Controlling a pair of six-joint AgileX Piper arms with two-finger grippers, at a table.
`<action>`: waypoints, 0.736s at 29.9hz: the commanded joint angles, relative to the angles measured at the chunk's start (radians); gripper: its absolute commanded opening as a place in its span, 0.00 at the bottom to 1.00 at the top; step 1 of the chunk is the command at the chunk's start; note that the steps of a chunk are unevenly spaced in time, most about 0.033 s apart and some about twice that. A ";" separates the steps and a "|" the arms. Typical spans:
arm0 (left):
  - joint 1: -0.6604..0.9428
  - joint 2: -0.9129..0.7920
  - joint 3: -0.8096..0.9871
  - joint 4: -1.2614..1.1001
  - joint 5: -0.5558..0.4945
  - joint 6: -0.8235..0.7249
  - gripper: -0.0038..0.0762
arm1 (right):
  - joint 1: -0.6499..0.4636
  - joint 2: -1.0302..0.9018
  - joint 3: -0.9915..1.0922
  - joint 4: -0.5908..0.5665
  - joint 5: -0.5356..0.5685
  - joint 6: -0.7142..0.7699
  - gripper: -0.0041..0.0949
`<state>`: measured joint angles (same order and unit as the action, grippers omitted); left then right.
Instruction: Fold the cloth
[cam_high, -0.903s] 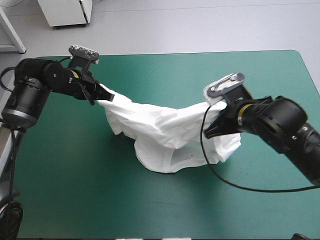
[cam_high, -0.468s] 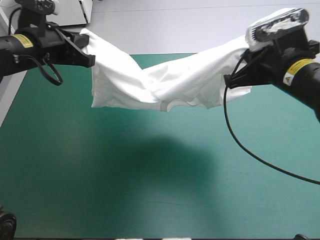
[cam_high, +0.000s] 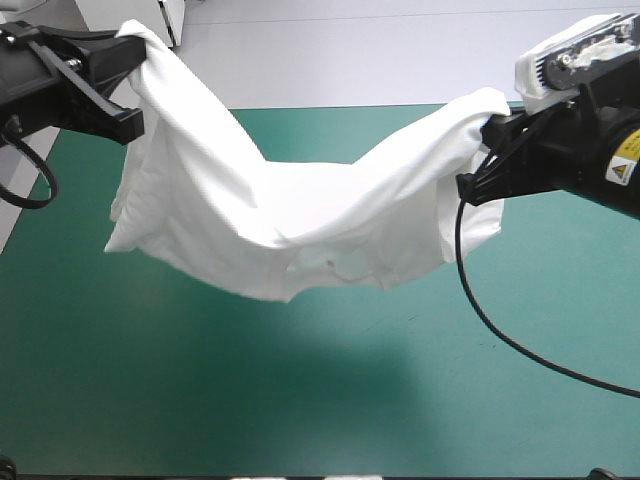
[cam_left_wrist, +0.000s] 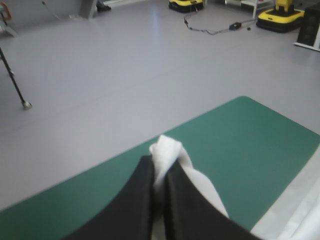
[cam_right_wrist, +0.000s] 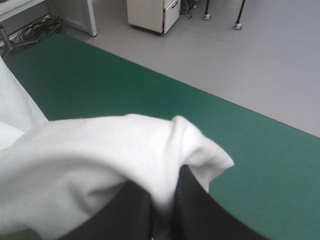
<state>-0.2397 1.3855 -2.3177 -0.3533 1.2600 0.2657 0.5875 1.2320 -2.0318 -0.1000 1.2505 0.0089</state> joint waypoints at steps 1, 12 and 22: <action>0.000 -0.007 0.147 -0.048 0.029 -0.020 0.04 | -0.005 0.005 0.052 0.041 -0.033 -0.009 0.02; 0.000 0.086 0.614 0.088 -0.139 0.001 0.04 | -0.018 0.106 0.411 -0.139 -0.244 -0.019 0.02; 0.000 0.446 0.593 0.115 -0.390 -0.009 0.04 | -0.332 0.438 0.443 0.067 -0.486 0.014 0.02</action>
<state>-0.2389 1.8025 -1.6744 -0.2225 0.9552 0.2703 0.3292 1.6184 -1.5490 -0.0749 0.8521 0.0207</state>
